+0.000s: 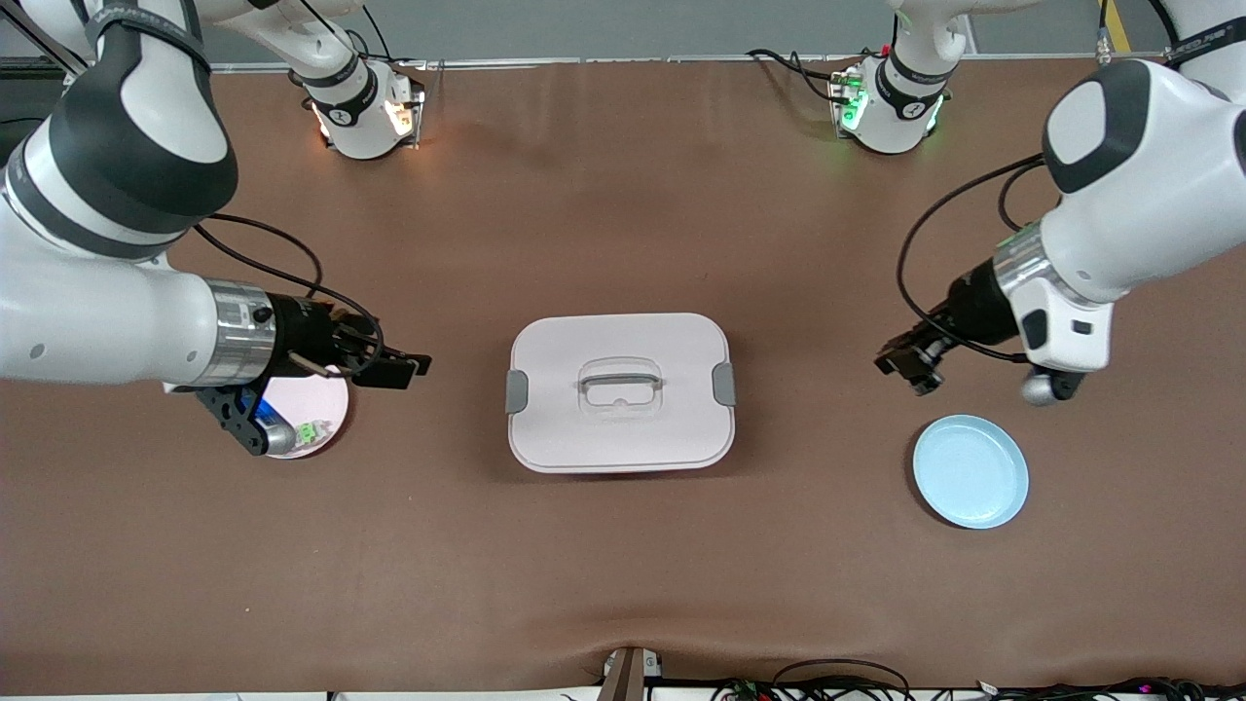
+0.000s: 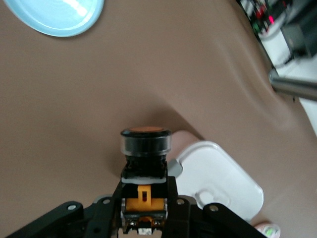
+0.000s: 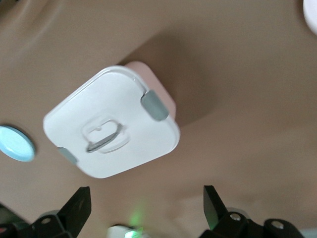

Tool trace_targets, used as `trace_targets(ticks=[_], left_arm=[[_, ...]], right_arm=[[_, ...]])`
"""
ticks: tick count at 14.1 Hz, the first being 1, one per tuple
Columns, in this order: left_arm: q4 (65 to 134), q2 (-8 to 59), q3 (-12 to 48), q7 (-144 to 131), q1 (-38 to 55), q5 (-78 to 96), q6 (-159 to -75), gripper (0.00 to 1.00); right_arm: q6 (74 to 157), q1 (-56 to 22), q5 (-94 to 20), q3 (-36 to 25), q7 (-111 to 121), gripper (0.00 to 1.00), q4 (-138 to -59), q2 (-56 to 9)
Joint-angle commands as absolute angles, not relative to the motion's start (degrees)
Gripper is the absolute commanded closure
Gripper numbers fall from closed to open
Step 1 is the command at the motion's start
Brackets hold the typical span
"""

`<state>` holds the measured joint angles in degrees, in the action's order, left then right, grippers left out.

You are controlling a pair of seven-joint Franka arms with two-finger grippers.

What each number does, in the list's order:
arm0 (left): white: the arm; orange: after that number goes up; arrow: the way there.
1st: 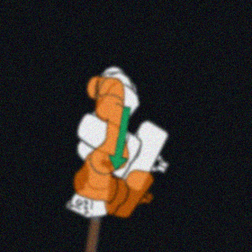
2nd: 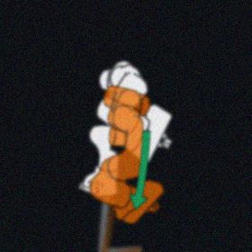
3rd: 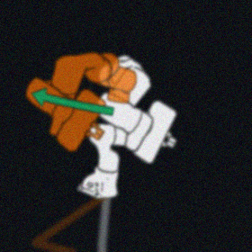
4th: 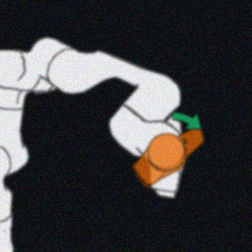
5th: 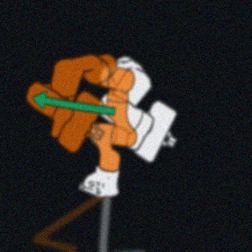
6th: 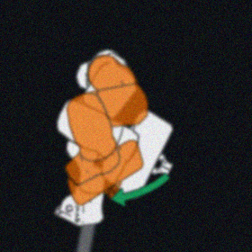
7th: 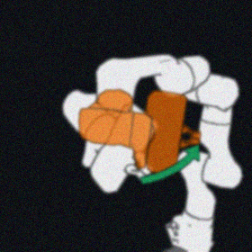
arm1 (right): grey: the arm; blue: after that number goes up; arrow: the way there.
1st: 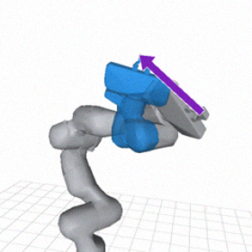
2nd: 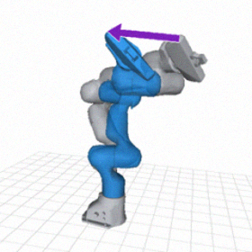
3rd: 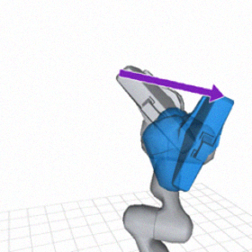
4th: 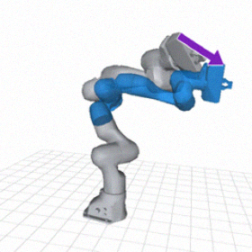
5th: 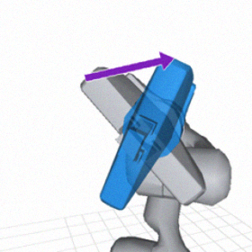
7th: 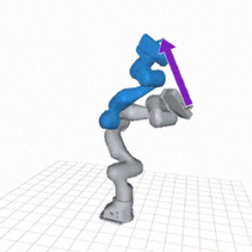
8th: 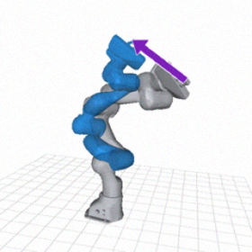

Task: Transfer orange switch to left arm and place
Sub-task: 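Carry the switch to the blue plate while the right gripper withdraws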

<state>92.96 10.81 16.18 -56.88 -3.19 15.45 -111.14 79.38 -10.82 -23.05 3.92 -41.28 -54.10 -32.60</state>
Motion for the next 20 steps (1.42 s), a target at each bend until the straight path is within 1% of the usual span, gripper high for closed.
trace_targets(ticks=[1, 4, 7, 10, 12, 14, 16, 18, 20], left_arm=[[92.9, 10.28, 16.52, -66.5, -6.76, 12.4, -110.21, 1.0], [92.99, 11.51, 16.52, -74.51, -7.73, 4.42, -110.3, 1.0], [93.08, 14.23, 16.35, -77.43, -9.74, 2.64, -111.09, 1.0], [93.43, 17.48, 16.35, -80.5, -11.51, -0.86, -113.19, 1.0], [93.43, 20.11, 16.35, -84.97, -11.86, -4.47, -115.13, 1.0], [93.51, 23.45, 16.35, -89.63, -12.13, -8.85, -117.5, 1.0], [93.43, 26.35, 16.43, -93.41, -12.13, -11.5, -120.49, 1.0], [93.43, 29.16, 16.35, -93.52, -12.13, -11.95, -121.98, 1.0], [93.6, 32.07, 16.35, -93.86, -12.22, -14.75, -124.62, 1.0]], right_arm=[[79.1, -10.55, -18.91, 4.13, -29.81, 0.0, -54.75, -31.03], [79.19, -10.37, -9.96, 4.22, -19.74, 0.0, -54.76, -31.03], [79.54, -9.32, -3.79, 4.13, -5.58, 0.0, -54.58, -30.94], [79.89, -6.42, -3.34, 4.04, -2.11, 0.0, -54.49, -29.97], [82.25, -5.54, -1.41, 3.78, -1.67, 0.0, -54.4, -29.62], [82.62, -5.01, -0.79, 2.73, -1.67, 0.0, -54.4, -29.36], [82.35, -3.87, -0.79, 2.37, -1.76, 0.0, -54.4, -28.92], [81.22, -3.6, -0.97, 2.37, -1.76, 0.0, -54.67, -25.86], [78.07, -3.25, -0.97, 2.29, -2.02, 0.0, -55.02, -25.31]])
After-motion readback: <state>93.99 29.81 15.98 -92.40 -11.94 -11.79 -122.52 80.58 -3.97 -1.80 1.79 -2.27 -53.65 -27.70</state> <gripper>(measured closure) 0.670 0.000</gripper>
